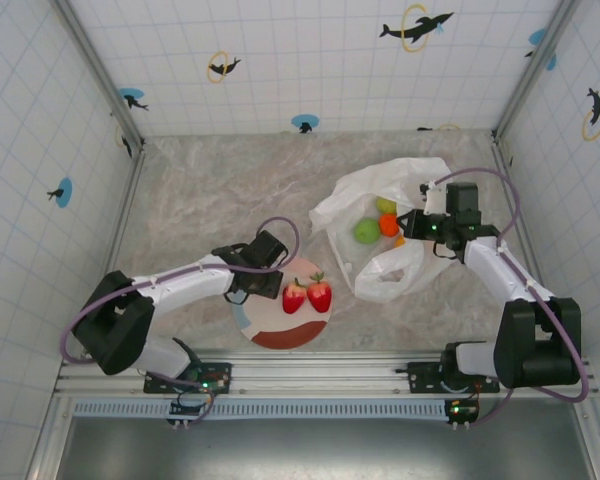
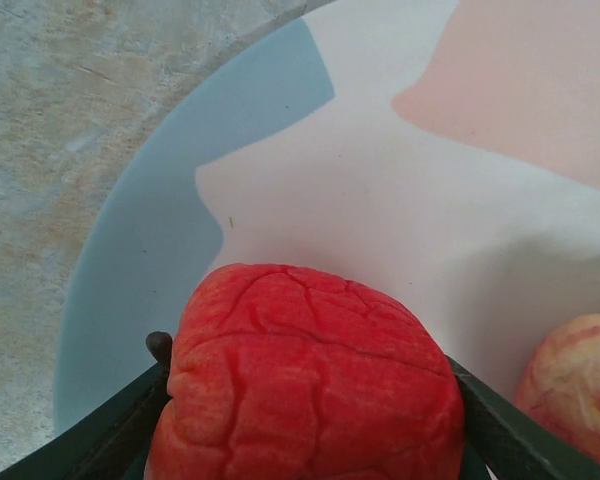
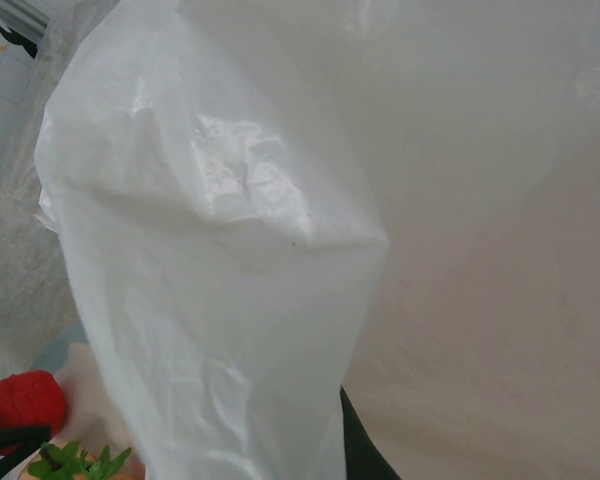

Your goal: Place the fruits into the plastic bag

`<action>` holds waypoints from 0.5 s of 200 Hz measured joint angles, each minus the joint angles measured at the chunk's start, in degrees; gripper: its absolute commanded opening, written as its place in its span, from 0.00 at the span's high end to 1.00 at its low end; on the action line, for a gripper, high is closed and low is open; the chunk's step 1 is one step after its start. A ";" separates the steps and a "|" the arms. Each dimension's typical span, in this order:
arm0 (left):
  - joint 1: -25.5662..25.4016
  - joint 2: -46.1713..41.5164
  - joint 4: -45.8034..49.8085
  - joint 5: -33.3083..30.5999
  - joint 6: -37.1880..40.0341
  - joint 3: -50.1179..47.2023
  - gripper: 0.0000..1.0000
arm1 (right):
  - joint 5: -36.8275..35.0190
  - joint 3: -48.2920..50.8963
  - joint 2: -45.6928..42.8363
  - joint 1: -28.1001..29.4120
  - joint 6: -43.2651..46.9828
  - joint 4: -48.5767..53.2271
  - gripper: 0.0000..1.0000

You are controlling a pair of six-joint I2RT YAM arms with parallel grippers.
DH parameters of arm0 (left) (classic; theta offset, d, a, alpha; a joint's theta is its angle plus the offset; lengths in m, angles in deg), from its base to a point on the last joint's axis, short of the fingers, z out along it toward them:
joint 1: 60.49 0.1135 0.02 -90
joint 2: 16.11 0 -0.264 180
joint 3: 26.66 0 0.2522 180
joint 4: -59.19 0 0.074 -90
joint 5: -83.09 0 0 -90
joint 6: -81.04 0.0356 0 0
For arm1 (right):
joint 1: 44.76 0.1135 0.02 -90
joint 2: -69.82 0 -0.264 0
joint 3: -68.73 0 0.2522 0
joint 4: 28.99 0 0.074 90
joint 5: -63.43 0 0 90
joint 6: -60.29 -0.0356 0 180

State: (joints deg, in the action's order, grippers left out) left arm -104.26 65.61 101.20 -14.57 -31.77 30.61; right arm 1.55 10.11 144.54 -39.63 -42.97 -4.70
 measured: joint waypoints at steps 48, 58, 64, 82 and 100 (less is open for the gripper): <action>0.00 -6.47 -1.42 -3.45 -0.17 0.42 0.41 | 0.04 0.00 0.00 0.00 0.00 -0.02 1.00; -0.04 -7.30 -2.69 -3.06 -0.17 1.27 0.42 | 0.02 0.00 0.00 0.02 -0.02 -0.04 1.00; -0.24 -7.48 -3.85 -2.62 -0.17 2.12 0.42 | 0.04 0.00 0.00 0.02 -0.02 -0.02 1.00; -1.99 -7.06 -8.50 -0.74 -0.15 4.90 0.43 | 0.04 0.00 0.00 0.02 -0.11 -0.04 1.00; -5.14 -4.42 -14.23 2.27 -0.15 8.57 0.43 | 0.04 0.00 0.00 0.00 -0.22 -0.02 1.00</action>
State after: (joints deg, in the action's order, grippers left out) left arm -109.40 61.19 86.97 -12.30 -31.92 39.18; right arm 1.60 10.11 144.54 -39.63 -43.19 -4.73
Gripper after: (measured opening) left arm 0.582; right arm 0.048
